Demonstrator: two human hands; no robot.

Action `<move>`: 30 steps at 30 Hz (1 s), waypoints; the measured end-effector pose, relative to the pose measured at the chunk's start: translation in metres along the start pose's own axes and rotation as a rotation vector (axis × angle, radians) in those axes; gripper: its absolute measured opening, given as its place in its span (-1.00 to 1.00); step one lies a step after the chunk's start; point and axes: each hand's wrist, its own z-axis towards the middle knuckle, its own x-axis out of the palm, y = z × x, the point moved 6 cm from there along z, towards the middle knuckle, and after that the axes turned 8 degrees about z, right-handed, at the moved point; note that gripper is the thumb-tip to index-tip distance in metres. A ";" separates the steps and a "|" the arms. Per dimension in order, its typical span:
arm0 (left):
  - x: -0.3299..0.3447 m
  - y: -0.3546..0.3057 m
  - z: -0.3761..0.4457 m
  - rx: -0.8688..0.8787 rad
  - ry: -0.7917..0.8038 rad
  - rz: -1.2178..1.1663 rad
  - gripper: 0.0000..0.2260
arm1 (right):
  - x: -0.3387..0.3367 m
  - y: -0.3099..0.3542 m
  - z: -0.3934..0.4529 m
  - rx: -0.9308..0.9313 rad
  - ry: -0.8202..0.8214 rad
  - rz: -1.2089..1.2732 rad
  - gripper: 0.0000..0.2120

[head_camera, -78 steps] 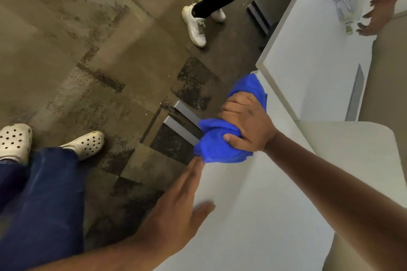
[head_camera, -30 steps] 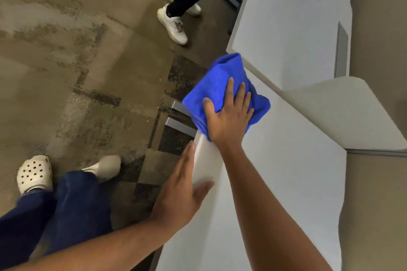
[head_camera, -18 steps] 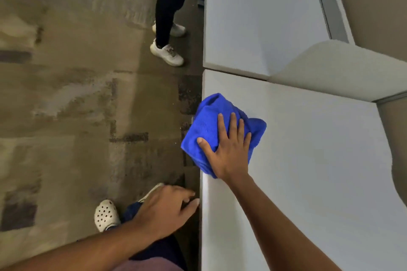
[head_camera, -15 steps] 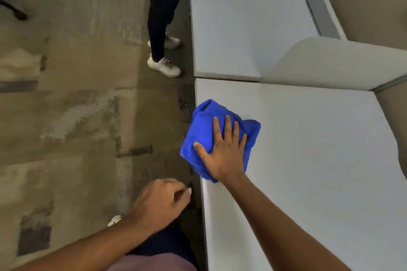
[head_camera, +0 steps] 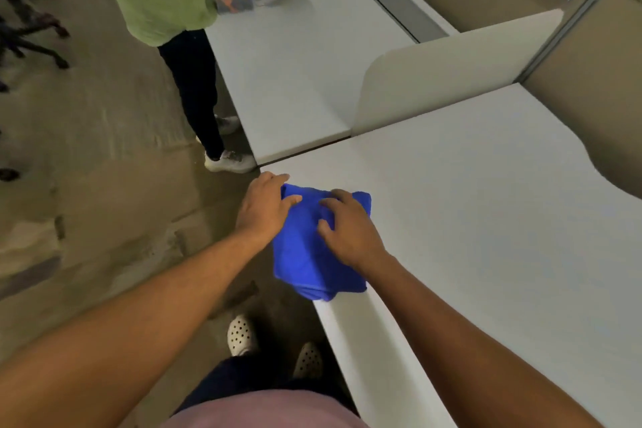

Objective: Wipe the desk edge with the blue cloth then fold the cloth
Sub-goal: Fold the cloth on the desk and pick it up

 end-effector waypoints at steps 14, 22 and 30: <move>-0.004 -0.015 0.074 0.145 0.256 -0.057 -0.95 | -0.052 -0.058 0.032 0.278 -0.073 -0.160 -0.72; -0.054 -0.069 0.137 0.447 0.332 -0.202 -0.95 | -0.117 -0.038 0.036 0.355 -0.182 0.231 -0.88; -0.113 -0.138 0.148 0.735 0.104 -0.398 -0.92 | -0.194 -0.001 -0.019 0.194 -0.731 0.135 -0.88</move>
